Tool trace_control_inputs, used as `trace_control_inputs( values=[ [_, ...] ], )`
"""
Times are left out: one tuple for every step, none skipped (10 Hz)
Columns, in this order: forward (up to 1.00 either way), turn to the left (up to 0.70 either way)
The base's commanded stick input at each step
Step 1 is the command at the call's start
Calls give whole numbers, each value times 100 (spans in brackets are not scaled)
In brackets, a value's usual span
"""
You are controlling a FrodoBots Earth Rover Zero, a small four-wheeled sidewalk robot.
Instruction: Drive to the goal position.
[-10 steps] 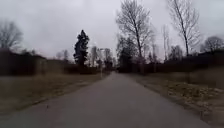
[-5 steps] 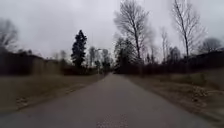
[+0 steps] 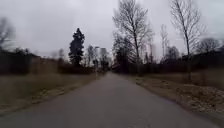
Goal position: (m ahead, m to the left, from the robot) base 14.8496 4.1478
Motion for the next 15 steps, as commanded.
trace_control_inputs(
  values=[
    [100,0],
    [100,0],
    [100,0],
    [100,0],
    [100,0],
    [100,0],
    [100,0],
    [100,0],
    [100,0],
    [100,0],
    [100,0],
    [100,0],
    [100,0],
    [100,0],
    [100,0]
  ],
)
